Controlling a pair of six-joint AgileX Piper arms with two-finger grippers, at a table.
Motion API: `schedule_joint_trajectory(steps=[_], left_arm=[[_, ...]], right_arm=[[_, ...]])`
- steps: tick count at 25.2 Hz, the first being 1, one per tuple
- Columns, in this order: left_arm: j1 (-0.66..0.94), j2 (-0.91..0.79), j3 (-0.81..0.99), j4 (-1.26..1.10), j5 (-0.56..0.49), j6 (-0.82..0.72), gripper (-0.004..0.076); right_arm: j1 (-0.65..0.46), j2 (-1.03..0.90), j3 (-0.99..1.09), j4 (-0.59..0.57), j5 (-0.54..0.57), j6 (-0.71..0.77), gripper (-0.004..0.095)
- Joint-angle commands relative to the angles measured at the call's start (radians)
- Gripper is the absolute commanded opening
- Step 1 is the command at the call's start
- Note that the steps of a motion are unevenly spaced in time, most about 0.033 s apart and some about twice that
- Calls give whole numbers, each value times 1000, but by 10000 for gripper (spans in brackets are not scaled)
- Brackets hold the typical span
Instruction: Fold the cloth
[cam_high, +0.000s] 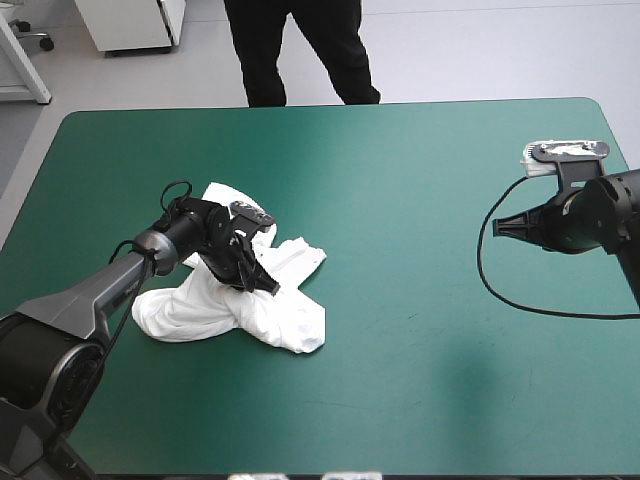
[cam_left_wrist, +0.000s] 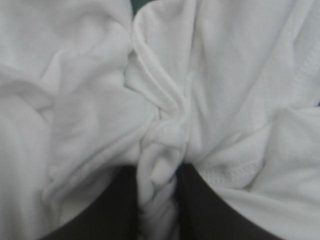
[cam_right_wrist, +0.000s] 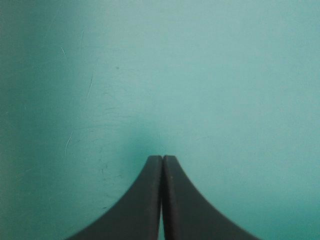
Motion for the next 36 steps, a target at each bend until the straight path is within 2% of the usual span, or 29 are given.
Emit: schedule_joint_trajectory(steps=[1, 8, 15, 20, 23, 25, 27, 28, 30, 32, 36], left_arm=[[-60, -18, -11, -111, -20, 41, -9], [-232, -18, -66, -135, -23, 41, -9], [-423, -18, -158, -135, -76, -1, -9], [-488, -13, -159, -135, -86, 1, -9], [-493, -11, -159, -135, -127, 16, -3], [-493, -11, -159, -139, -158, 72, 58], [-493, -11, -160, -139, -168, 113, 235], [-493, -11, -165, -137, -155, 98, 361], [-493, -11, -184, -127, -121, 56, 480], [-491, -14, -218, -118, -65, 45, 506], [-454, -33, -308, -96, 41, -26, 443]], right_arm=[[-7, -18, -24, -19, -42, 0, 0], [-7, -18, -24, -14, -38, 2, 0], [-7, -18, -24, -14, -36, 14, 0], [-7, -18, -24, -14, -36, 18, 0], [-7, -18, -24, -16, -36, 20, 0], [-7, -18, -24, -16, -36, 20, 0], [-7, -18, -24, -16, -36, 20, 0], [-7, -18, -24, -16, -36, 22, 0], [-7, -18, -24, -16, -36, 22, 0], [-7, -18, -24, -16, -36, 22, 0], [-7, -18, -24, -16, -26, 22, 0]])
